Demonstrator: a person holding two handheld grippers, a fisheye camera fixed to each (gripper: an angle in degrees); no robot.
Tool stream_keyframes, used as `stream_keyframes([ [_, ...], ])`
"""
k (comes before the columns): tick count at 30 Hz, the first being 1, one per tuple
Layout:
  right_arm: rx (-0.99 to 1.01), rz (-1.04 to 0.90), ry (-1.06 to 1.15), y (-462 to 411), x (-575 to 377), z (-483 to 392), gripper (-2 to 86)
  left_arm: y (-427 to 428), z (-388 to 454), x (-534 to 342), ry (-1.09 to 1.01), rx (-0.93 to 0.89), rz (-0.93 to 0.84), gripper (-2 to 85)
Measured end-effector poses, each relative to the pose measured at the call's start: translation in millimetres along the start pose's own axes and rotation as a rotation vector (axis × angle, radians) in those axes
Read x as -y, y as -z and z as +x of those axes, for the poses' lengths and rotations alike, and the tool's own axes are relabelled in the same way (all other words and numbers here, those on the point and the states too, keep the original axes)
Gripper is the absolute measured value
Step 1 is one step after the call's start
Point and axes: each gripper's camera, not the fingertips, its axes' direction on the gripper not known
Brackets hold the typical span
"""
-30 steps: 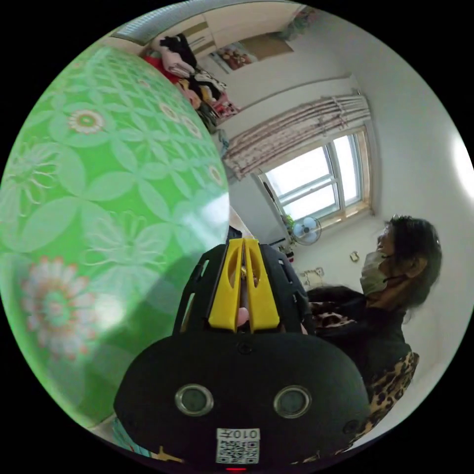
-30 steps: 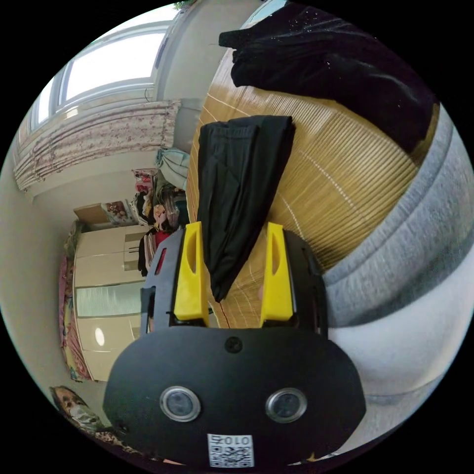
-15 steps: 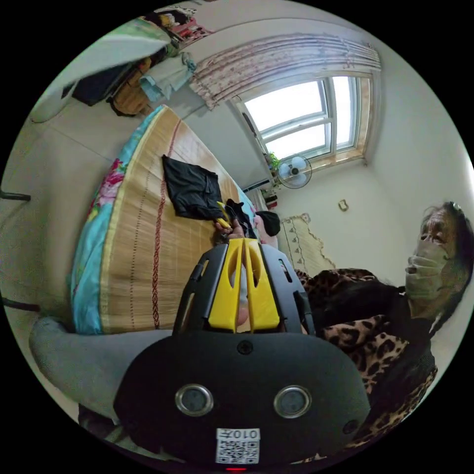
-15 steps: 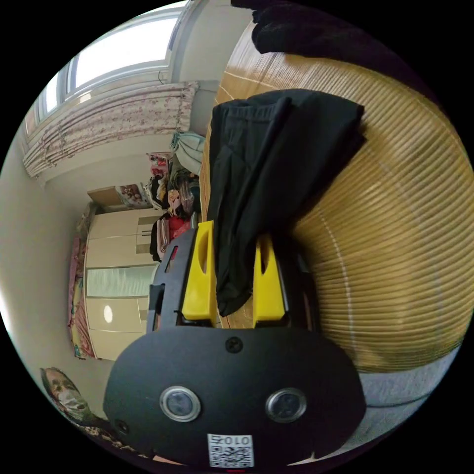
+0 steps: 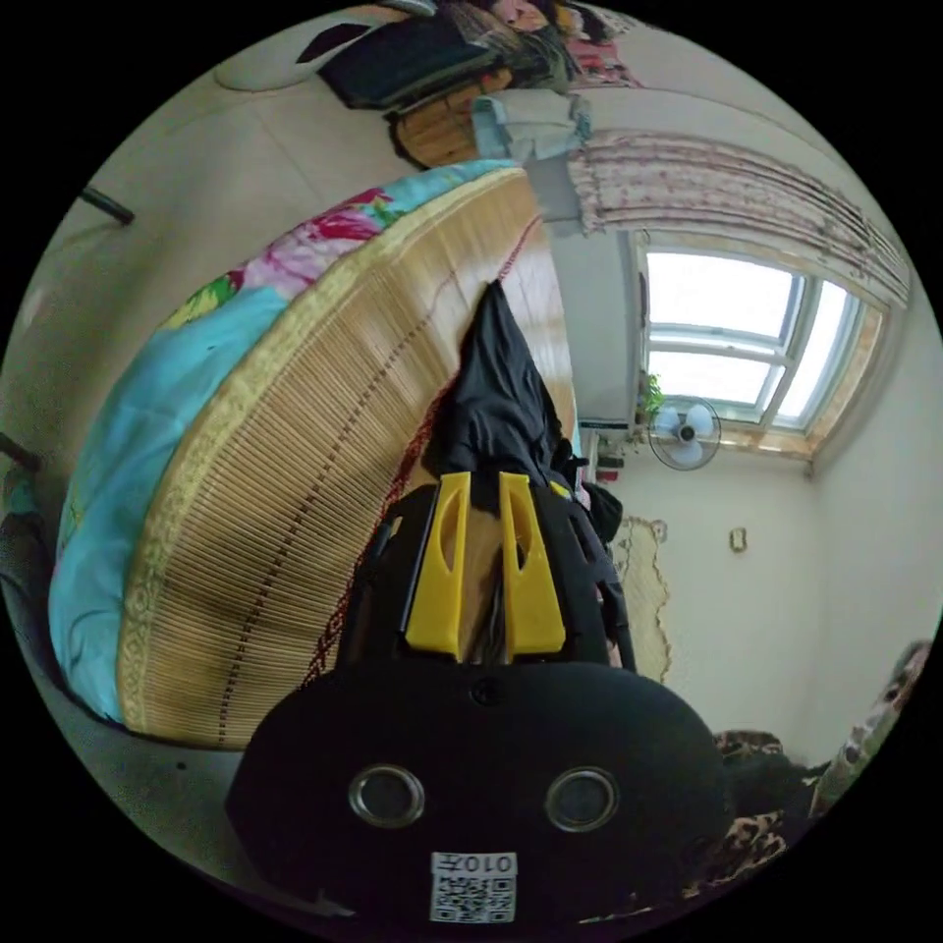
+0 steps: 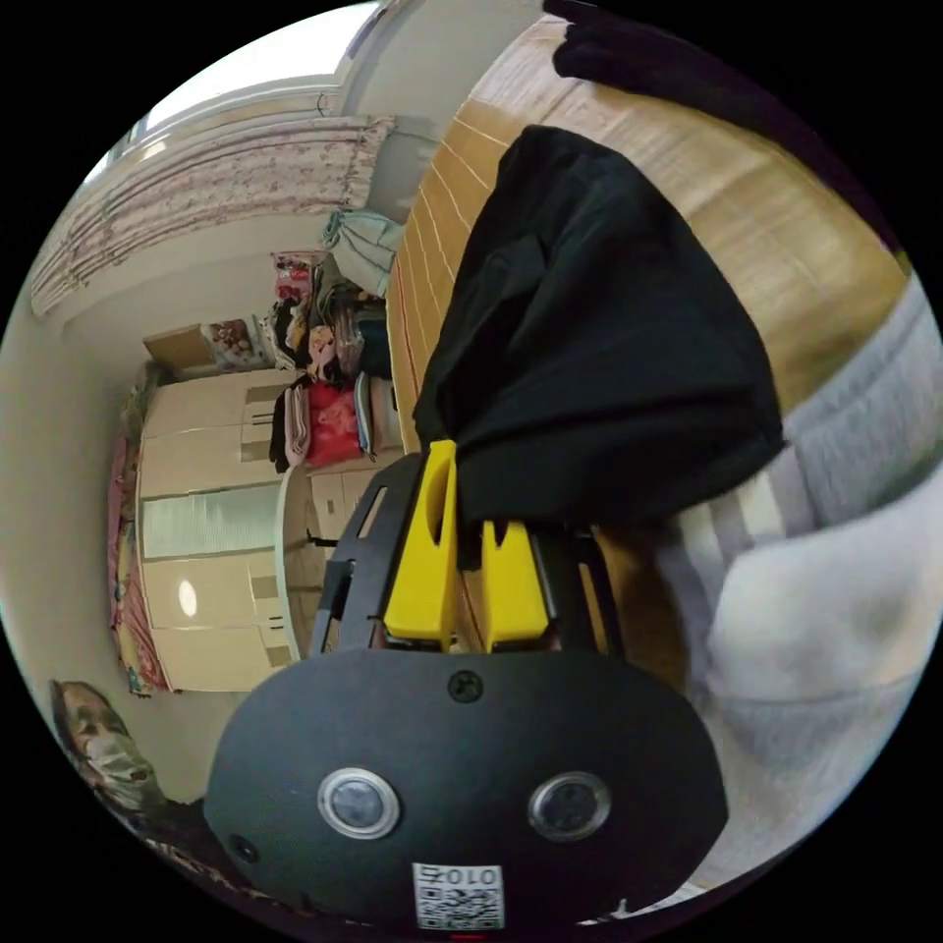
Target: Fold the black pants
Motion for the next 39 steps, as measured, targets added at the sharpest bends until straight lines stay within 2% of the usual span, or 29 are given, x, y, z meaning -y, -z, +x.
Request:
stream_keyframes([
  [4,0.054,-0.037,-0.056,0.7,-17.0,4.9,5.5,-25.9,-2.7,-0.1,0.061,0.017,0.007,10.6],
  [8,0.057,-0.069,-0.083,1.5,-21.4,6.8,5.6,-36.6,6.2,-1.0,0.035,0.018,0.023,12.3],
  [12,0.156,-0.081,-0.143,-1.7,-17.7,9.2,5.6,-19.7,24.6,-4.7,-0.037,0.119,0.112,13.5],
  [20,0.244,-0.106,-0.152,-18.0,-12.6,-11.1,5.6,-64.0,38.7,14.5,-0.093,0.100,-0.011,12.7],
  [25,0.259,-0.120,-0.175,-33.2,-21.6,-7.8,5.7,-86.2,50.7,33.6,-0.145,0.135,-0.044,9.2],
  [26,0.259,-0.119,-0.174,-39.1,-23.4,-8.5,5.8,-90.2,50.1,35.5,-0.154,0.124,-0.070,8.2],
  [28,0.260,-0.124,-0.171,-48.8,-24.9,-11.8,5.8,-120.2,31.9,41.1,-0.075,0.056,-0.262,4.6],
  [29,0.258,-0.130,-0.163,-54.5,-26.2,-14.8,5.8,-122.4,29.0,40.8,-0.066,0.025,-0.264,3.7],
  [32,0.172,-0.191,-0.118,-67.5,-31.1,-22.3,6.0,-111.9,21.8,37.0,-0.017,-0.043,-0.201,1.6],
  [36,-0.069,-0.380,0.037,-84.3,-42.0,-43.9,7.5,-66.3,9.8,30.3,-0.059,0.092,-0.177,0.4],
  [39,-0.139,-0.455,0.231,-81.5,-47.6,-74.7,6.5,-30.3,-8.1,18.8,-0.053,0.122,-0.145,0.2],
])
